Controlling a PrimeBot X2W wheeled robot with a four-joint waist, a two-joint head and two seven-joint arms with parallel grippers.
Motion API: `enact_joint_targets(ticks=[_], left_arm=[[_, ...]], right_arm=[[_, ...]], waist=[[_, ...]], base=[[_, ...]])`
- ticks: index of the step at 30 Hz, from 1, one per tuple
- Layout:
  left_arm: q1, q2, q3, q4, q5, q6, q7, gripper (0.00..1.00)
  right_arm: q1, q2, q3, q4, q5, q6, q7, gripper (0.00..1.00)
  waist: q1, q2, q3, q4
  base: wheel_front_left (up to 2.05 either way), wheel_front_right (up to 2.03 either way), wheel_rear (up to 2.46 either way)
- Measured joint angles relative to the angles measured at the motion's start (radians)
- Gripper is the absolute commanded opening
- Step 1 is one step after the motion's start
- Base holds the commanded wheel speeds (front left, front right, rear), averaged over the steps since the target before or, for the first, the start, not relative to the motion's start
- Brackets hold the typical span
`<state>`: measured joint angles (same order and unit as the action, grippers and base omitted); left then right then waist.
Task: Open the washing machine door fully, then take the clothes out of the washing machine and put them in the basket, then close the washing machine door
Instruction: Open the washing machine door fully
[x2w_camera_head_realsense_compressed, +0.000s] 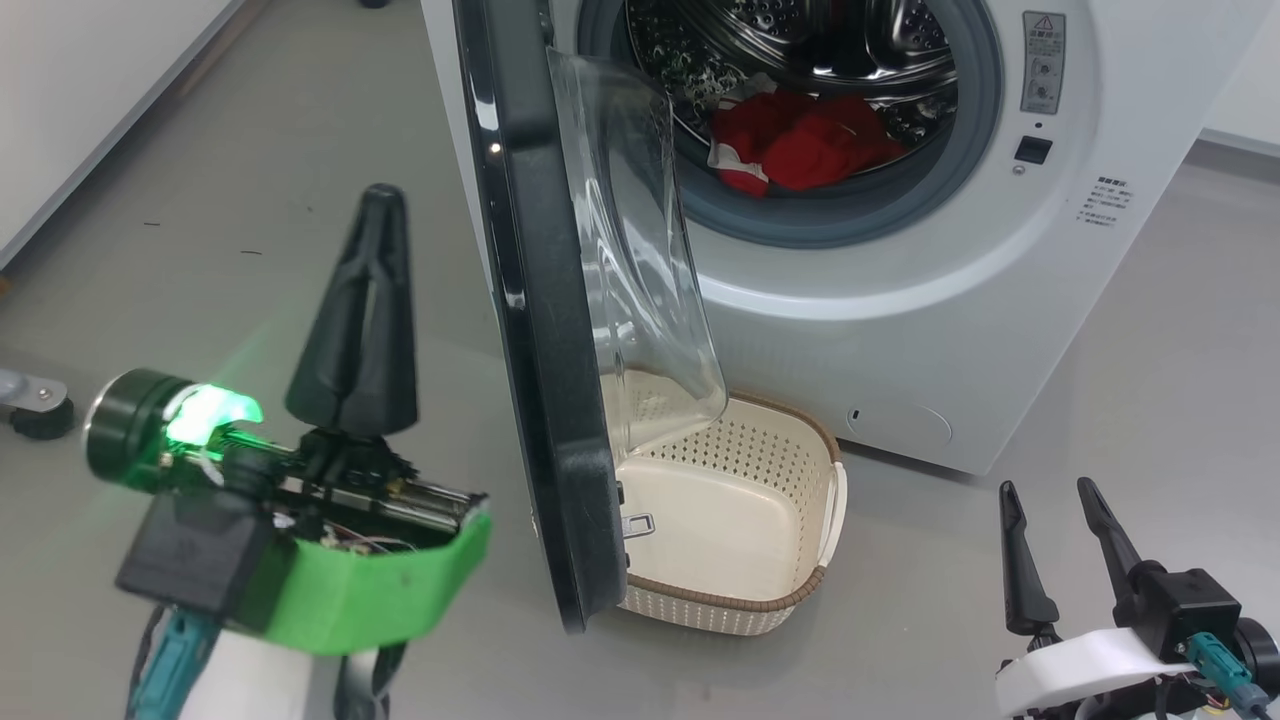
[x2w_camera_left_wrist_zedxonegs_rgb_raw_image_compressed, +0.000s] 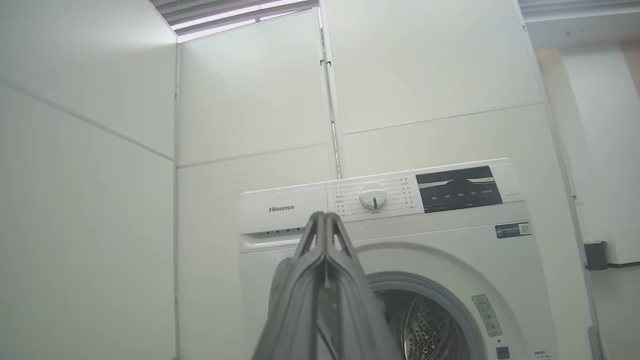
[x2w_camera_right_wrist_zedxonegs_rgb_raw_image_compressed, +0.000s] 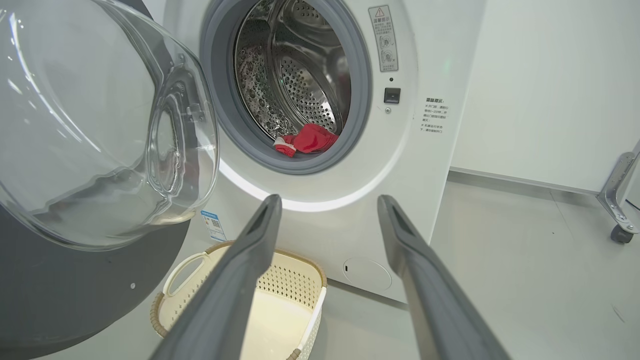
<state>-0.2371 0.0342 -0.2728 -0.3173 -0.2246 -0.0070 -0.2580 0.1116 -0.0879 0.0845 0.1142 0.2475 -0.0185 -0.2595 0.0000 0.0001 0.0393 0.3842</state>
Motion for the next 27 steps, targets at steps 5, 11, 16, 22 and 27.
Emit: enact_joint_targets(ticks=[5, 11, 16, 22, 27], left_arm=[[-0.001, 0.001, -0.088, -0.077, -0.021, -0.035, 0.000, 0.00], [0.053, 0.006, -0.226, -0.071, -0.061, -0.079, 0.000, 0.00], [0.126, 0.012, -0.324, -0.003, -0.092, -0.097, 0.060, 0.00], [0.174, 0.026, -0.379, 0.060, -0.136, -0.101, 0.133, 0.00], [0.202, 0.048, -0.399, 0.125, -0.169, -0.105, 0.188, 0.00]], right_arm=[[0.000, 0.005, -0.001, 0.012, -0.006, 0.011, 0.000, 1.00], [0.000, 0.013, -0.004, 0.021, -0.011, 0.018, 0.000, 1.00], [0.000, 0.018, -0.006, 0.022, -0.013, 0.026, 0.000, 1.00], [0.000, 0.021, -0.010, 0.022, -0.021, 0.030, 0.000, 1.00], [0.000, 0.024, -0.011, 0.023, -0.024, 0.036, 0.000, 1.00]], waist=[[0.0000, 0.0000, -0.005, -0.001], [0.0000, 0.0000, -0.016, -0.010], [0.0000, 0.0000, -0.018, -0.016], [0.0000, 0.0000, -0.016, -0.021], [0.0000, 0.0000, -0.012, -0.025]], base=[[0.00, 0.00, 0.00], [0.00, 0.00, 0.00], [0.00, 0.00, 0.00], [0.00, 0.00, 0.00], [0.00, 0.00, 0.00]])
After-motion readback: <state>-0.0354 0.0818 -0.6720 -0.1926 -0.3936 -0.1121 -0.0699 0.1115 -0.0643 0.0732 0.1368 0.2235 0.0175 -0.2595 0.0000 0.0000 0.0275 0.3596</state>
